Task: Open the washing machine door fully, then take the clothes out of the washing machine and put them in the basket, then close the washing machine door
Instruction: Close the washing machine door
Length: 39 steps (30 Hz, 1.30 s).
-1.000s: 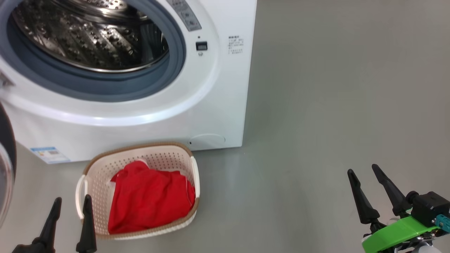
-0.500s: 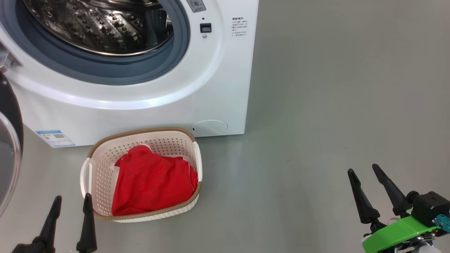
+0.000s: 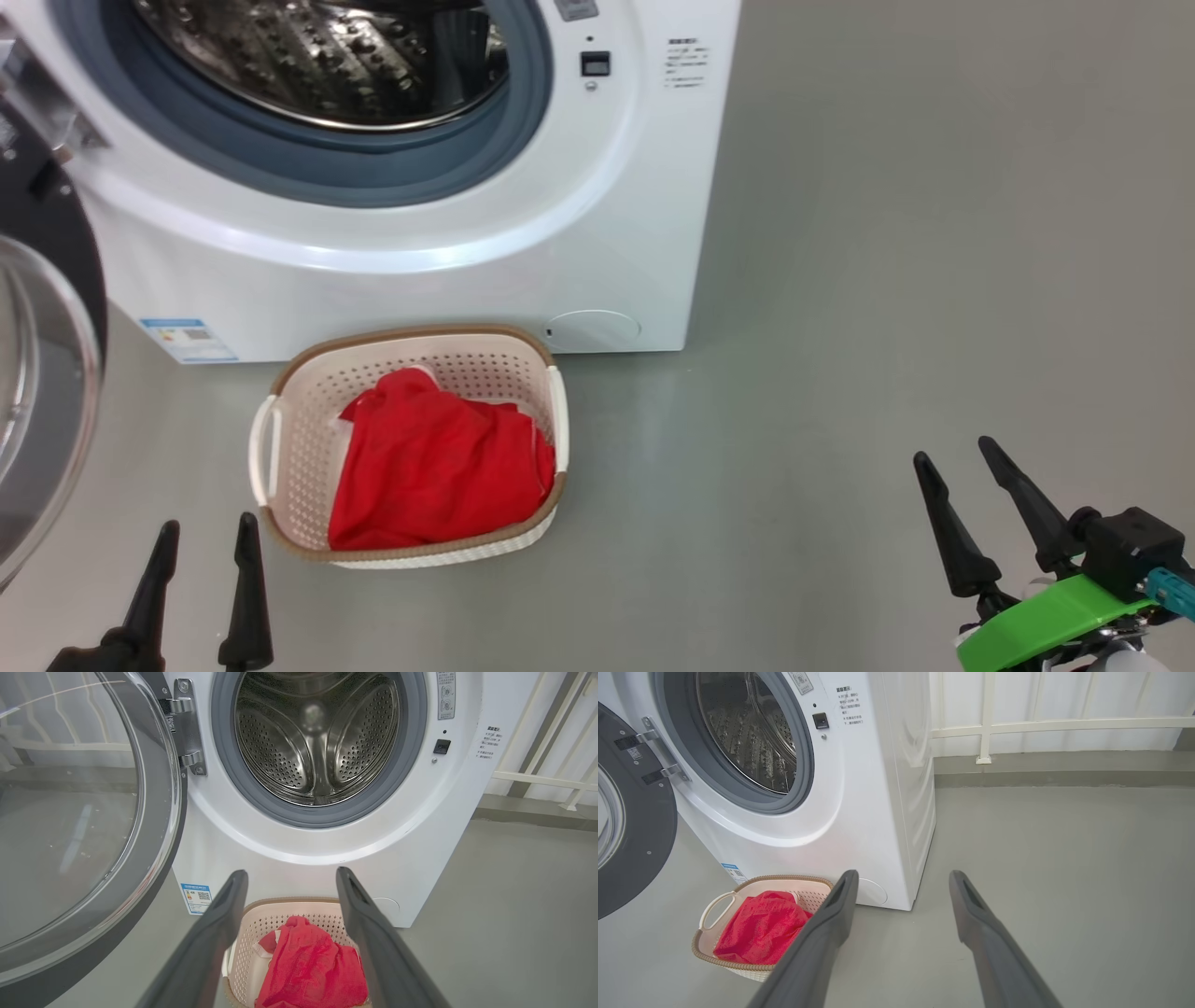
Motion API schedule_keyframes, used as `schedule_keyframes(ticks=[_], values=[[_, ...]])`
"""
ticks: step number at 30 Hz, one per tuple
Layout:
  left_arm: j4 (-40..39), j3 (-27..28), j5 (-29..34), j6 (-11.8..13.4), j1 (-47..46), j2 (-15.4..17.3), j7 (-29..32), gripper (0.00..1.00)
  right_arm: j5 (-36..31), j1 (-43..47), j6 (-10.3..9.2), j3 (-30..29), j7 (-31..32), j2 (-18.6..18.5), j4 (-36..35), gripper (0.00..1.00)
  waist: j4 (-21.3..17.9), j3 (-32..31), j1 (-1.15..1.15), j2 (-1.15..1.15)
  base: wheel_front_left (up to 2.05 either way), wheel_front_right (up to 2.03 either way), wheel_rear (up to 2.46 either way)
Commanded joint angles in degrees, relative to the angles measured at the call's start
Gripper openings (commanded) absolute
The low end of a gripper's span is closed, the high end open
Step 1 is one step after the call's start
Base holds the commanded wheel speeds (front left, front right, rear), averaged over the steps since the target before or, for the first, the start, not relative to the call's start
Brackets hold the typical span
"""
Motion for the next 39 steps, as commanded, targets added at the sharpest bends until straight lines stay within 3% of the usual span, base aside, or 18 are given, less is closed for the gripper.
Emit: schedule_keyframes(ticks=[1,18,39], values=[[-1.10,2.03,-0.38,-0.18,-2.06,0.54,-0.69,1.00,0.05,-1.31,0.09,1.64,-0.44,-1.27,-1.24,1.00,1.07,0.16,0.00,0.00,0.00,0.00,0.00],[2.29,3.65,-2.86,0.02,-2.95,-0.95,-0.69,1.00,0.39,-6.17,0.09,9.01,-0.44,-3.35,0.57,1.00,12.36,1.03,0.00,0.00,0.00,0.00,0.00],[2.78,-0.18,-9.40,4.74,-0.79,-0.99,-0.69,1.00,2.48,-13.41,0.09,19.18,-0.44,-5.34,4.55,1.00,26.07,-0.23,0.00,0.00,0.00,0.00,0.00]])
